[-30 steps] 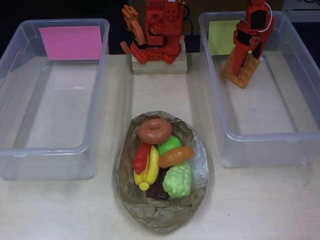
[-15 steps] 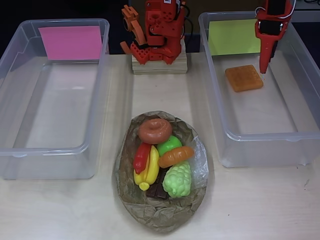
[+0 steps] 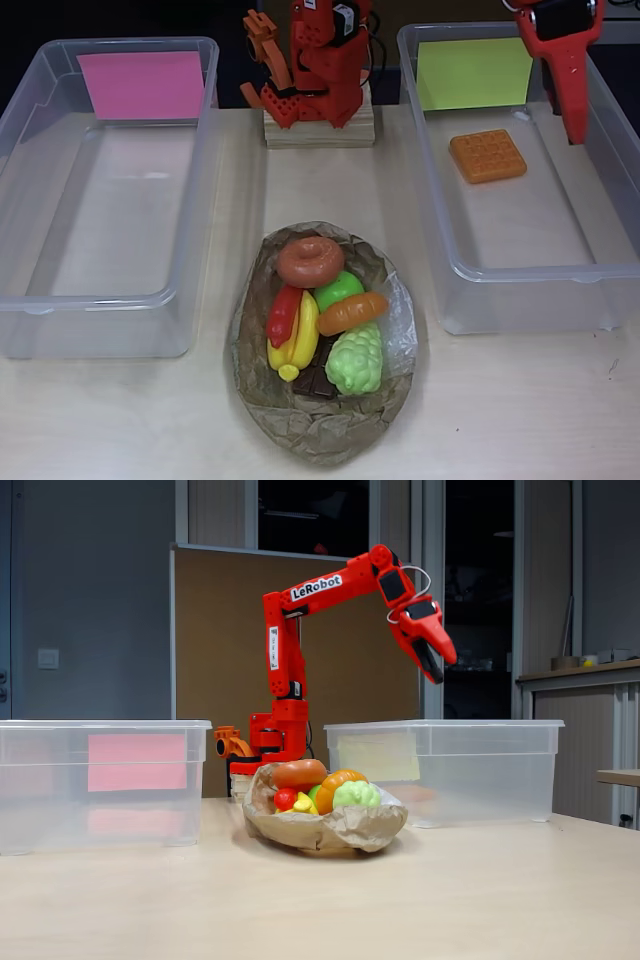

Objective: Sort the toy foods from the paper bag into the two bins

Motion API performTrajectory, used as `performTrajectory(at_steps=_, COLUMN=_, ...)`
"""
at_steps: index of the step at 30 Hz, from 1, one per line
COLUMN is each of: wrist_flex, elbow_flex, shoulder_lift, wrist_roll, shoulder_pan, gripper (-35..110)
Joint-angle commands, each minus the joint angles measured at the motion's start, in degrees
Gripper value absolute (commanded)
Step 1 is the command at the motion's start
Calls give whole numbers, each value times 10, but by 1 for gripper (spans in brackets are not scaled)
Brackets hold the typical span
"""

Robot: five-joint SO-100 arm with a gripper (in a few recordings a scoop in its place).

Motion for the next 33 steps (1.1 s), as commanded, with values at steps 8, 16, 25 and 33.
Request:
performTrajectory(at_steps=8, wrist_flex=60, elbow_flex=42, shoulder_lift=89, wrist_roll=-224, shoulder_pan=230, gripper=27)
performTrajectory(at_steps=16, wrist_flex=72, elbow_flex=178, shoulder_lift=133, wrist_roll=-156, shoulder_pan=388, gripper=35)
performTrajectory(at_steps=25, wrist_flex=-69, elbow_flex=345, shoulder_lift=113, wrist_roll=-192, shoulder_pan=393, gripper=56)
performTrajectory(at_steps=33, wrist_flex=-175, elbow_flex=380, shoulder_lift=34, wrist_roll=-175, shoulder_pan=406, gripper=56)
